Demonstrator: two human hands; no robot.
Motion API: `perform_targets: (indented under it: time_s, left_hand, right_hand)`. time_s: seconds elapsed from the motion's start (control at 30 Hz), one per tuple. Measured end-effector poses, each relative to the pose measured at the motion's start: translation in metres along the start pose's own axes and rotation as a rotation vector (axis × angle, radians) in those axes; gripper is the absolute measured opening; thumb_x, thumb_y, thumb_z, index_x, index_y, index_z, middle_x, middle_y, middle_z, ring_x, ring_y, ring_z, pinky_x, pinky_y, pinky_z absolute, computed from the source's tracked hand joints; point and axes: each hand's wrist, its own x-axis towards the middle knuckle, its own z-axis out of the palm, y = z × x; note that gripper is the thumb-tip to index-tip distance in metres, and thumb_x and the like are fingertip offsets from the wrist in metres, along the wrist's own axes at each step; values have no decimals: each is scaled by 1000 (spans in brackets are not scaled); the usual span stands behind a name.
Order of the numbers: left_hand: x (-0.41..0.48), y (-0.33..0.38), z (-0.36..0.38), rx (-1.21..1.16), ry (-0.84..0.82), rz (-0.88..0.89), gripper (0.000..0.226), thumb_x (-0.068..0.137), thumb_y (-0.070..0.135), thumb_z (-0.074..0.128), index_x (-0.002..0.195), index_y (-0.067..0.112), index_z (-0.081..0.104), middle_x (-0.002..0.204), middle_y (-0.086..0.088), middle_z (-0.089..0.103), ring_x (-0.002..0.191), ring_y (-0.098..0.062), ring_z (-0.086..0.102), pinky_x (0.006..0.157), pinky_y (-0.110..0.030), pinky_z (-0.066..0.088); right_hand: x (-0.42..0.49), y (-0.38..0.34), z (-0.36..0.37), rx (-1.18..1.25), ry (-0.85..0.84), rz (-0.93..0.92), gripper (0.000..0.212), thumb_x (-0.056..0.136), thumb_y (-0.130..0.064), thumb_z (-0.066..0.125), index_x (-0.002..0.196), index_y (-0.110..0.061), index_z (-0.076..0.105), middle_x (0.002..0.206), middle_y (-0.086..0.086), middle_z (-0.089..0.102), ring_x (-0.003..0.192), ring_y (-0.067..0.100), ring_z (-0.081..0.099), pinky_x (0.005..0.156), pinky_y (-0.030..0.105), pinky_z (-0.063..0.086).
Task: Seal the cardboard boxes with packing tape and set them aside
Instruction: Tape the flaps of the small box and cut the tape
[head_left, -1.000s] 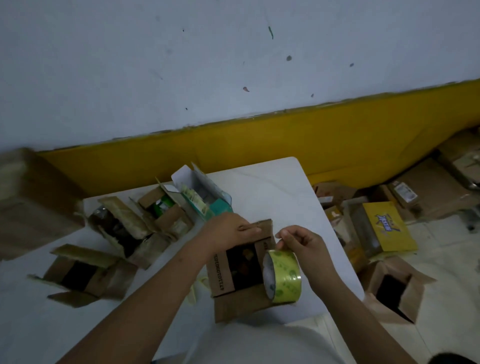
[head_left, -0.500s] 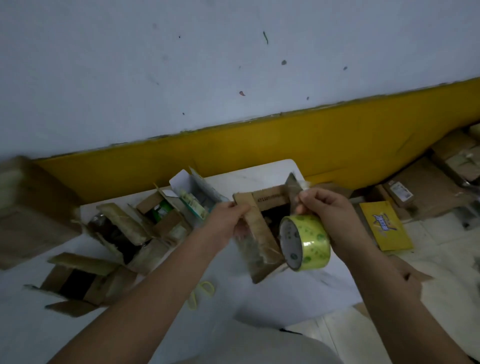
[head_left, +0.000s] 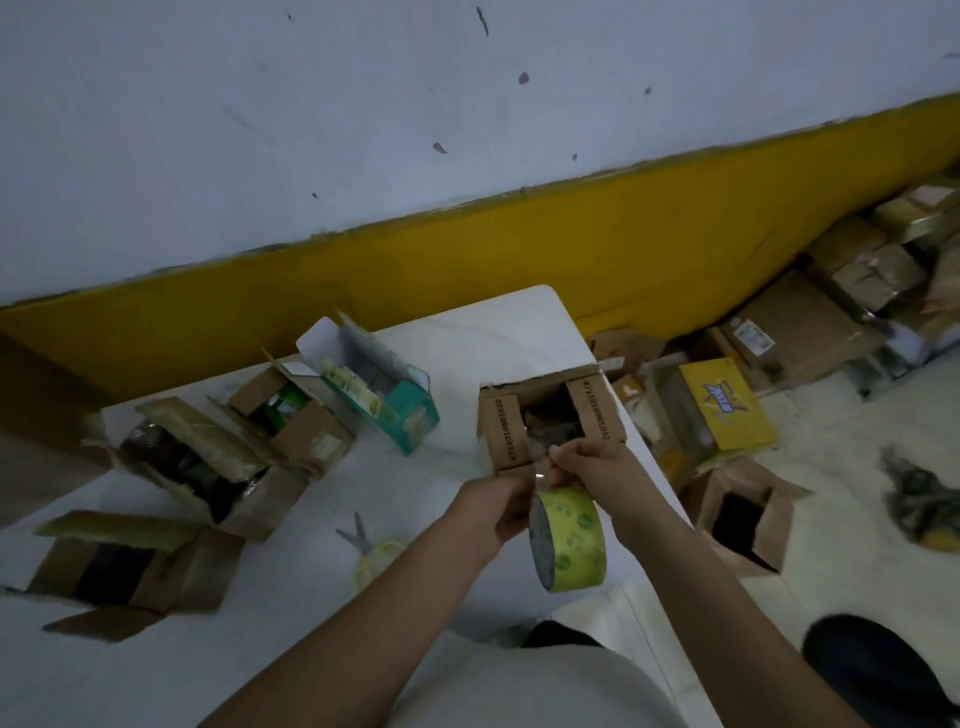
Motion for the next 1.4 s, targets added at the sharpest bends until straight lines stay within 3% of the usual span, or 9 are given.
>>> perform_targets:
  time_s: [0.13, 0.23, 0.33, 0.5, 0.6, 0.87, 1.07, 1.23, 1.4]
  left_hand:
    - [0, -2, -2, 285, 203, 207, 52, 74, 17, 84, 116, 8, 56, 103, -5, 65, 89, -18, 66, 78, -31, 57]
    - [0, -1, -19, 1001, 500, 814, 77, 69, 41, 84, 128, 20, 38, 123, 1, 35, 110, -10, 38, 89, -28, 45]
    - [4, 20, -38, 1597, 367, 1384, 59, 78, 10, 70, 132, 19, 49, 133, -2, 42, 123, -20, 40, 97, -35, 46]
    - [23, 96, -29, 2368, -74, 1102, 88, 82, 6, 60, 155, 23, 16, 162, 8, 13, 146, -19, 11, 111, -37, 25]
    - [32, 124, -6, 2648, -131, 1121, 74, 84, 17, 65, 149, 30, 30, 151, 8, 34, 133, -26, 29, 104, -37, 30]
    - [33, 122, -38, 2171, 83, 1575, 30, 67, 2, 76, 92, 15, 64, 102, -9, 62, 94, -28, 56, 59, -33, 48]
    - [7, 80, -71, 1592, 140, 1061, 37, 91, 28, 40, 115, 19, 67, 123, 9, 58, 90, -8, 56, 67, -16, 44]
    - [6, 86, -61, 1515, 68, 874, 39, 97, 31, 55, 70, 6, 67, 69, -6, 60, 61, -11, 51, 59, -27, 36]
    - [17, 88, -70, 1430, -69, 885, 24, 95, 16, 60, 117, 11, 71, 121, 4, 60, 105, 3, 52, 83, 2, 34]
  right_hand:
    - [0, 6, -3, 30, 39, -32, 28, 91, -21, 65, 65, -14, 70, 71, 5, 69, 79, 23, 66, 91, 43, 53]
    - [7, 4, -1, 10, 41, -49, 29, 91, -21, 64, 63, -15, 70, 71, 6, 69, 80, 26, 66, 91, 47, 53]
    - [13, -1, 4, -10, 43, -81, 28, 93, -20, 63, 67, -11, 68, 67, 2, 68, 75, 21, 64, 89, 45, 53]
    - [14, -3, 5, 3, 27, -93, 25, 94, -18, 61, 73, -6, 68, 66, 0, 66, 69, 16, 63, 85, 41, 53]
    - [14, -4, 4, 21, 19, -106, 25, 94, -16, 60, 73, -4, 67, 67, 3, 66, 73, 21, 63, 88, 45, 53]
    - [27, -8, 1, 29, 36, -90, 25, 95, -22, 60, 75, -9, 69, 73, 3, 69, 79, 20, 65, 84, 37, 53]
    - [35, -8, 10, -45, 3, -118, 28, 93, -20, 62, 66, -18, 69, 73, 3, 70, 84, 24, 67, 86, 40, 53]
    - [46, -3, 6, -1, 33, -27, 31, 91, -20, 65, 61, -20, 71, 69, 3, 71, 85, 31, 68, 95, 50, 52]
    - [51, -6, -5, 24, 11, -14, 26, 92, -22, 64, 68, -15, 72, 72, 6, 71, 81, 29, 67, 95, 51, 52]
